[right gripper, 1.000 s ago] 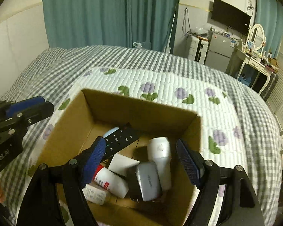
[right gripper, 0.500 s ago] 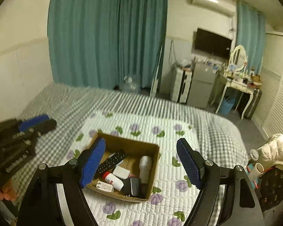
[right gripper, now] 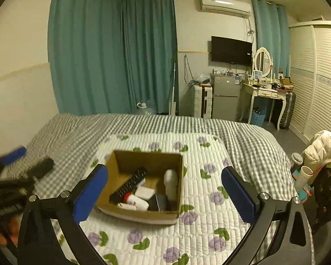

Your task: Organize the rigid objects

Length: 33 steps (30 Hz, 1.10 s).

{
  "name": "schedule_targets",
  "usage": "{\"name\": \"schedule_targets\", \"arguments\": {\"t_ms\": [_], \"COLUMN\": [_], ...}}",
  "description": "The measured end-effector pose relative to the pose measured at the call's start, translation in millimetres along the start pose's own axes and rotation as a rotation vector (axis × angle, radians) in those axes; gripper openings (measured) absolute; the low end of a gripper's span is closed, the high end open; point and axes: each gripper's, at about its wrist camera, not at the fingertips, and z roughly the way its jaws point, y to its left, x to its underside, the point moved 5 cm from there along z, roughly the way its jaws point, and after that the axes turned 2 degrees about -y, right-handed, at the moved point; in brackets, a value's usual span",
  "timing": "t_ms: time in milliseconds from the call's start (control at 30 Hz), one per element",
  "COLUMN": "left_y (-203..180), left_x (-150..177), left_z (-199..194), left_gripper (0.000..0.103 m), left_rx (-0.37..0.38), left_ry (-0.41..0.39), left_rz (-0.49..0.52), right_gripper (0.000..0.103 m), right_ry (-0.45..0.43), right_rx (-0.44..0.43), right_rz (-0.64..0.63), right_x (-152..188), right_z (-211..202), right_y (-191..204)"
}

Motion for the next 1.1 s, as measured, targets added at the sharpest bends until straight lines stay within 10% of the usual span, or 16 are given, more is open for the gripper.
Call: {"name": "schedule_targets", "arguments": {"t_ms": [1100], "left_y": [-9], "left_x": [45], "left_z": [31], "left_gripper": [0.103], "left_rx": [-0.019], "left_ry": [0.074], "left_rz": [0.054], "right_gripper": [0.103], "right_ry": [0.046], "right_rx": [0.043], "right_rz": [0.001], "right_x": [60], "right_z": [43], "right_y": [-15]}}
